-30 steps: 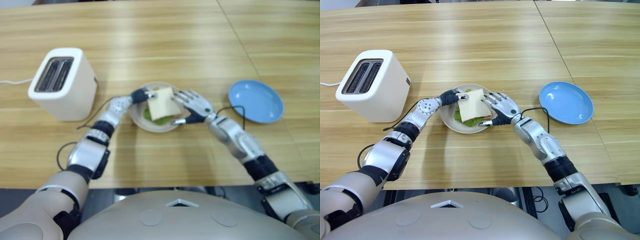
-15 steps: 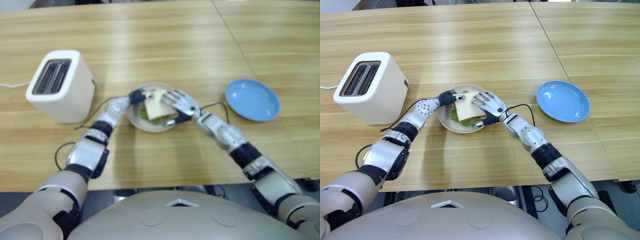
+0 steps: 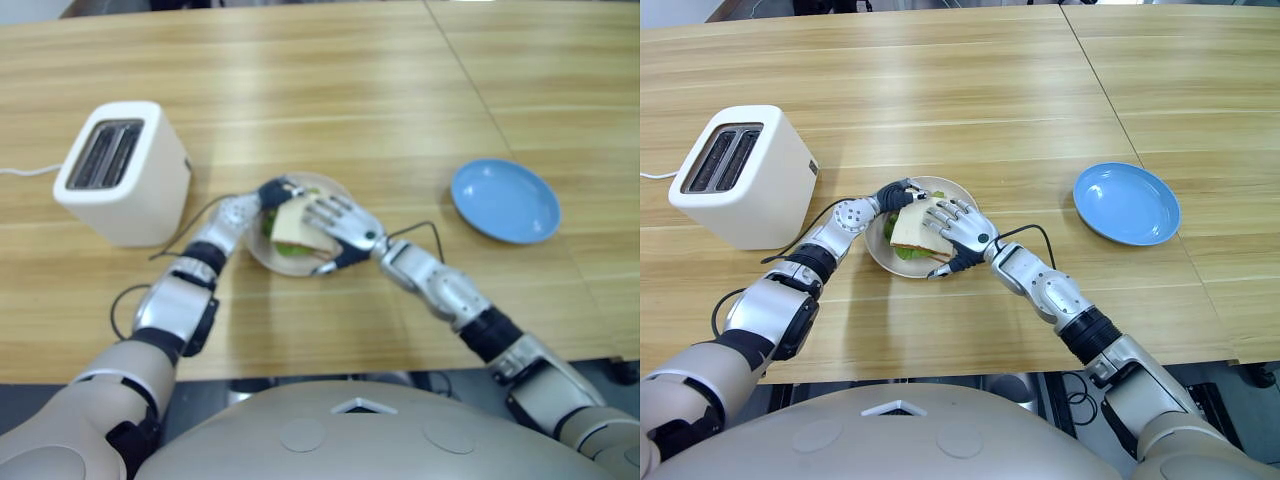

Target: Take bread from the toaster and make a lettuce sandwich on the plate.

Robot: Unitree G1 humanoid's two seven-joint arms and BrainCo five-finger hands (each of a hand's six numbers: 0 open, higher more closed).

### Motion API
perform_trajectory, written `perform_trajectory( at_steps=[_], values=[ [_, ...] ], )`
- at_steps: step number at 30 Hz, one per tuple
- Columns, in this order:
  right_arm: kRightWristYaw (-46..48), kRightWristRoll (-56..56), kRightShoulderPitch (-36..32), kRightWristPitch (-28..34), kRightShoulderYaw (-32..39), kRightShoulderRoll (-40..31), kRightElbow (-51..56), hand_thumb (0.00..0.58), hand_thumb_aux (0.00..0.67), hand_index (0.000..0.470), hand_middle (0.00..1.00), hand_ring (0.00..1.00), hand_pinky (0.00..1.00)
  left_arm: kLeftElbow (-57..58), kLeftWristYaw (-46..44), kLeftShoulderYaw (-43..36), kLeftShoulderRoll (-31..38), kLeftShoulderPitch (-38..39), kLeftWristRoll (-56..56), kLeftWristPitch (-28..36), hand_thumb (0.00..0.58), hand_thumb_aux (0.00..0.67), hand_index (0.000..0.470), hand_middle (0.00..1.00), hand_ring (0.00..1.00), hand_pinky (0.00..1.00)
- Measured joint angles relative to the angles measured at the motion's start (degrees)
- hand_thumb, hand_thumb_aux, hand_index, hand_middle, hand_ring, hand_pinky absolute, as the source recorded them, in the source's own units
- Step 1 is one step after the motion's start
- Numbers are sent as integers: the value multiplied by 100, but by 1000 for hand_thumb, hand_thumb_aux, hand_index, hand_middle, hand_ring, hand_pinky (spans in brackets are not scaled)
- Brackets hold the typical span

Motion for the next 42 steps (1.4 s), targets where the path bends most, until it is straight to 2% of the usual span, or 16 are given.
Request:
perform_trajectory(
  at_steps=[9, 10, 11, 12, 13, 14, 15, 20, 24, 28, 29, 30, 31, 32, 36, 42],
  values=[
    [-45, 19, 28, -12, 2, 269, 301, 0, 0, 0, 0, 0, 0, 16, 167, -29, 41, 30, 122, -35, 580, 657, 451, 1000, 1000, 1000],
    [-46, 31, 31, -25, 7, 295, 349, 0, 0, 0, 0, 0, 0, -28, 273, -48, 61, 52, 159, -50, 454, 357, 245, 1000, 1000, 1000],
    [-58, 36, 20, -39, 11, 318, 397, 0, 0, 0, 0, 0, 0, -102, 377, -80, 92, 86, 205, -70, 0, 0, 0, 992, 992, 992],
    [-82, 52, 18, -56, 14, 327, 424, 0, 0, 0, 0, 0, 0, -204, 512, -110, 143, 141, 271, -114, 0, 0, 0, 675, 675, 675],
    [-131, 58, 9, -67, 19, 378, 477, 0, 0, 0, 0, 0, 0, -383, 771, -114, 208, 251, 331, -218, 0, 0, 0, 125, 125, 125],
    [-154, 58, 8, -67, 19, 402, 497, 0, 0, 0, 0, 0, 0, -440, 885, -109, 227, 277, 340, -257, 0, 0, 0, 125, 125, 125],
    [-182, 59, -5, -68, 24, 416, 526, 0, 0, 0, 0, 0, 0, -485, 1063, -106, 282, 280, 385, -276, 0, 0, 0, 0, 0, 0],
    [-350, 59, -185, -101, 265, 659, 892, 0, 0, 0, 0, 0, 0, -2025, 3210, -73, 695, 115, 1262, -410, 0, 0, 0, 0, 0, 0],
    [-395, 100, -191, -109, 326, 641, 905, 0, 0, 0, 0, 0, 0, -2974, 3746, 28, 941, 321, 1588, -232, 0, 0, 0, 0, 0, 0],
    [-440, 242, -133, -115, 313, 471, 800, 0, 0, 0, 0, 0, 0, -3907, 3692, 254, 1168, 950, 1605, 25, 0, 0, 0, 0, 0, 0],
    [-460, 295, -76, -117, 272, 428, 737, 0, 0, 0, 0, 0, 0, -4117, 3514, 323, 1206, 1106, 1475, 52, 425, 323, 222, 698, 698, 698],
    [-503, 383, 11, -143, 221, 355, 639, 179, 113, 78, 0, 0, 0, -4384, 3267, 398, 1246, 1299, 1289, 79, 579, 641, 440, 1000, 1000, 1000],
    [-574, 479, 126, -194, 162, 255, 528, 528, 470, 323, 1000, 1000, 1000, -4631, 3033, 440, 1308, 1498, 1130, 82, 580, 670, 460, 1000, 1000, 1000],
    [-664, 527, 206, -233, 104, 189, 411, 580, 670, 460, 1000, 1000, 1000, -4814, 2844, 494, 1344, 1650, 984, 96, 580, 670, 460, 1000, 1000, 1000],
    [-1161, 1072, 768, -606, -427, -204, -578, 580, 670, 460, 1000, 1000, 1000, -5900, 1880, 689, 1709, 2580, 486, 264, 580, 670, 460, 1000, 1000, 1000],
    [-1407, 2229, 1294, -1072, -2007, -644, -2631, 580, 670, 460, 1000, 1000, 1000, -7358, 670, 1325, 2639, 3720, 85, 821, 580, 670, 460, 1000, 1000, 1000]
  ],
)
